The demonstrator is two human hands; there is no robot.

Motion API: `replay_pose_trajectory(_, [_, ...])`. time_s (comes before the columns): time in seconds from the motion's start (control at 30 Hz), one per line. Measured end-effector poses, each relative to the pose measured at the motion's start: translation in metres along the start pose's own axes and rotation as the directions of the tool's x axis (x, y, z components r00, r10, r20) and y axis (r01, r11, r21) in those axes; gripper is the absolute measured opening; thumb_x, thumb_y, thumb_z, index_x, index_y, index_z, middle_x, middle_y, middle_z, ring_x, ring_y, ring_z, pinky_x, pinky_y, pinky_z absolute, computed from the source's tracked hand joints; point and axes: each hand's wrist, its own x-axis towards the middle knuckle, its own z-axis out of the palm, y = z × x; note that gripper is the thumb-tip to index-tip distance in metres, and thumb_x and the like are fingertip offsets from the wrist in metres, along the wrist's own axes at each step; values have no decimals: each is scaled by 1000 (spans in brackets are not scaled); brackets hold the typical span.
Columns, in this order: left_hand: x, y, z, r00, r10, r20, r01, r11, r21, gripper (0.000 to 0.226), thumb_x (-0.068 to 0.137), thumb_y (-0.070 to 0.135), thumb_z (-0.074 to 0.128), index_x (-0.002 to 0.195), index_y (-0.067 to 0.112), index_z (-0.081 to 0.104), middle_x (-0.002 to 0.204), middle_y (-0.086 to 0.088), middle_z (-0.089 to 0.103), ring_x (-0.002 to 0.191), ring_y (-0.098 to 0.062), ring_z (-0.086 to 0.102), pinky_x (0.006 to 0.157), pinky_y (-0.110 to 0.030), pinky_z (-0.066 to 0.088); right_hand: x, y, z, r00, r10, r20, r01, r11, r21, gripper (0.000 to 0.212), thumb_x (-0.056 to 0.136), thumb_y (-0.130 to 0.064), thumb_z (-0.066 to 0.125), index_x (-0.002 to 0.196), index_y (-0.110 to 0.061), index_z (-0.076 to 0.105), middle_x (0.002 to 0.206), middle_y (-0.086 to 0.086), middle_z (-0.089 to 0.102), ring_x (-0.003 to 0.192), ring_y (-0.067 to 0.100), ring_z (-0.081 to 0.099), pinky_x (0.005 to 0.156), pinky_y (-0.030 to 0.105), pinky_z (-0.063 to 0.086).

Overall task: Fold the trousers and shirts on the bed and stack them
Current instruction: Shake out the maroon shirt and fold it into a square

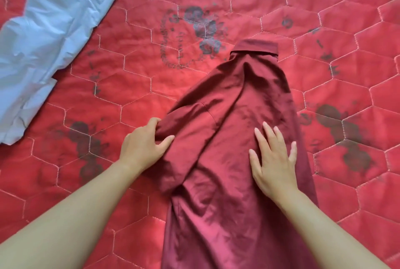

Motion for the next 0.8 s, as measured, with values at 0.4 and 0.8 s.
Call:
replay_pose_trajectory(0.4, [-87, 146, -18, 968, 231, 99, -236, 971, 39, 54, 83, 35, 54, 132, 26, 35, 118, -4, 56, 105, -30, 58, 79, -40, 49, -87, 11, -53, 993, 118, -25, -113, 981, 157, 58, 88, -21, 58, 142, -18, 36, 152, -3, 27, 141, 22, 21, 111, 51, 24])
replay_pose_trajectory(0.8, [-128, 125, 59, 963, 134, 233, -170, 975, 145, 62, 95, 48, 36, 148, 24, 17, 158, 0, 4, 144, -20, 5, 113, -45, 14, -105, 35, -39, 993, -92, 69, 78, 980, 184, 53, 90, -23, 52, 141, -21, 38, 151, -4, 29, 139, 18, 25, 107, 41, 30])
